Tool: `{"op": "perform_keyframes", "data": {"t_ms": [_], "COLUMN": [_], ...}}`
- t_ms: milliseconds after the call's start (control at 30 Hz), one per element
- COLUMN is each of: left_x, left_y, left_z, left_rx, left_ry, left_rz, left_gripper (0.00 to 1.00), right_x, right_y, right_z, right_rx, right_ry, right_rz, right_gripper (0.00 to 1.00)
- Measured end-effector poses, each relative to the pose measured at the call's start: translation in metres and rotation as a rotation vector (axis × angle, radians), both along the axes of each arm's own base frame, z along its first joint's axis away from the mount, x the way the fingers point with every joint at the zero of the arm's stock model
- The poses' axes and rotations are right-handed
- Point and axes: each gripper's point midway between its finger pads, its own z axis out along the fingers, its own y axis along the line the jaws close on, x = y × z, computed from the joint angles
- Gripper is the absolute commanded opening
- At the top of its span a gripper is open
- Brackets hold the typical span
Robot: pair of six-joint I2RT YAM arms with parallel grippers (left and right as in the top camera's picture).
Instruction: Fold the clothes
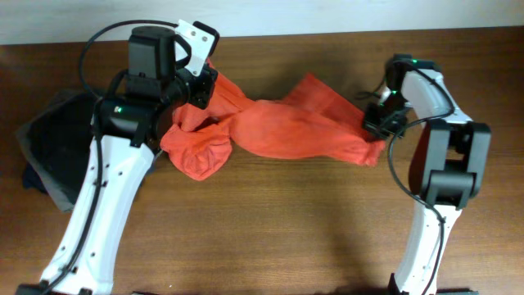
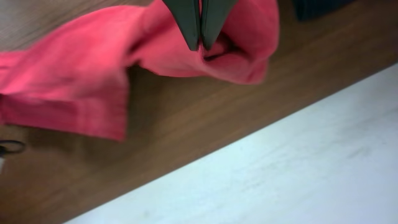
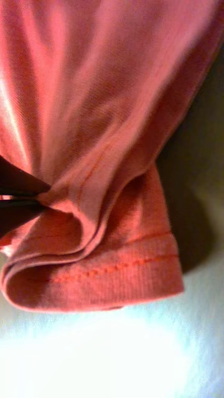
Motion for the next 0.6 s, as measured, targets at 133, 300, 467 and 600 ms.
{"op": "perform_keyframes", "data": {"t_ms": [133,300,467,600], "left_x": [-0.014,-0.041,-0.059,-0.068], "left_y": [0.005,0.005,0.012,0.013], "left_z": [0.024,0.057,0.074,0.072], "left_rx": [-0.007,-0.031,-0.035,-0.035], "left_ry": [-0.051,-0.117,-0.146,-0.125], "left_rz": [0.008,-0.014,-0.007,-0.012], "left_gripper": [0.0,0.0,0.0,0.0], "right_x": [-0.033,-0.046,-0.011,0.023], "right_y": [-0.043,-0.084,-0.088,-0.067], "right_z": [0.001,0.001,0.024,0.065], "right_rx": [-0.044,-0.024,0.086,0.216], "right_ry": [0.119,0.119,-0.128,-0.373], "right_rz": [-0.121,-0.216,-0.113,0.028], "right_gripper": [0.04,0.17,0.36,0.38]}}
